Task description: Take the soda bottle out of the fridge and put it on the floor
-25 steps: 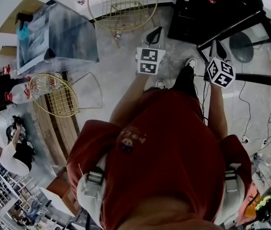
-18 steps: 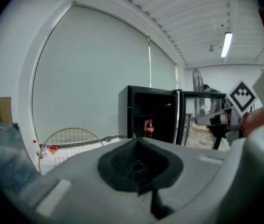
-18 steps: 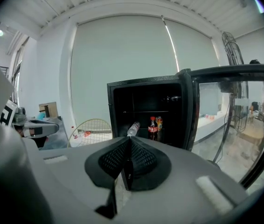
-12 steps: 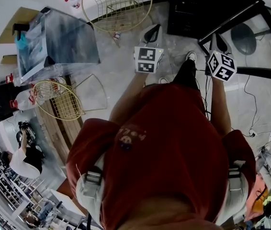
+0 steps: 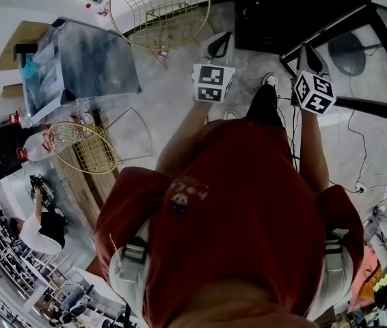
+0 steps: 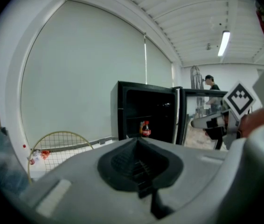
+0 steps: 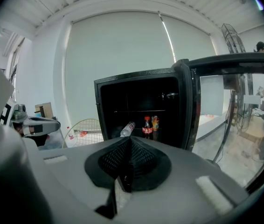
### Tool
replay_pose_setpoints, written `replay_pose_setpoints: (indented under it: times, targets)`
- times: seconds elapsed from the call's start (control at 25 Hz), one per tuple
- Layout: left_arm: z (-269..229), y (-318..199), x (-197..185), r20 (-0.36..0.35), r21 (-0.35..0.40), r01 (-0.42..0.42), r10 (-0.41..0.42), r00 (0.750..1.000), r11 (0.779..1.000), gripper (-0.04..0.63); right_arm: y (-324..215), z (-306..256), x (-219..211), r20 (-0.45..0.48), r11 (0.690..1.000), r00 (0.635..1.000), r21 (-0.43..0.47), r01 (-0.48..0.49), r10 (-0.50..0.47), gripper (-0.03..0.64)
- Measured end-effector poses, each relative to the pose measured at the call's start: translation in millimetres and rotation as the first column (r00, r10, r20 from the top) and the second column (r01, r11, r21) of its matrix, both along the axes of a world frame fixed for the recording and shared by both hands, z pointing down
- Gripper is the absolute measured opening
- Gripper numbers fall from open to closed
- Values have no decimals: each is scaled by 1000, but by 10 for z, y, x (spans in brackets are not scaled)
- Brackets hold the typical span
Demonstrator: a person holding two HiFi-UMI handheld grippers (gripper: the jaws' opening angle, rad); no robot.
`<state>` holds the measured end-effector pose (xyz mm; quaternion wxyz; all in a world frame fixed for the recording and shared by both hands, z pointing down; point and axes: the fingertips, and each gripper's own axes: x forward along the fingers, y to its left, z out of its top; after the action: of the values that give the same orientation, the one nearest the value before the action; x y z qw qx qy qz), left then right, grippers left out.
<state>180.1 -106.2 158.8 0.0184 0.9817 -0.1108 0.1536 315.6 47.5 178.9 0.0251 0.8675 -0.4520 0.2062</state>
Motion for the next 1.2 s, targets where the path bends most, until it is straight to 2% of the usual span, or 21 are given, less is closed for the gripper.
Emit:
replay_pose_setpoints:
  times: [0.48,0.88,1.2]
  targets:
    - [264,66,234,68,-30,3,-1,998,1000,-2,-15,353,274,72,999,997,-19,-33,34,3]
    - [518,43,376,132,-49,12,-6,991,999,-1,-280,678,535,100,999,995,-36,6,-3,5]
    - [658,59,479,193,-36,4,3,981,999,-2,-554,825,880,78,998,996,-35,42,-39,32]
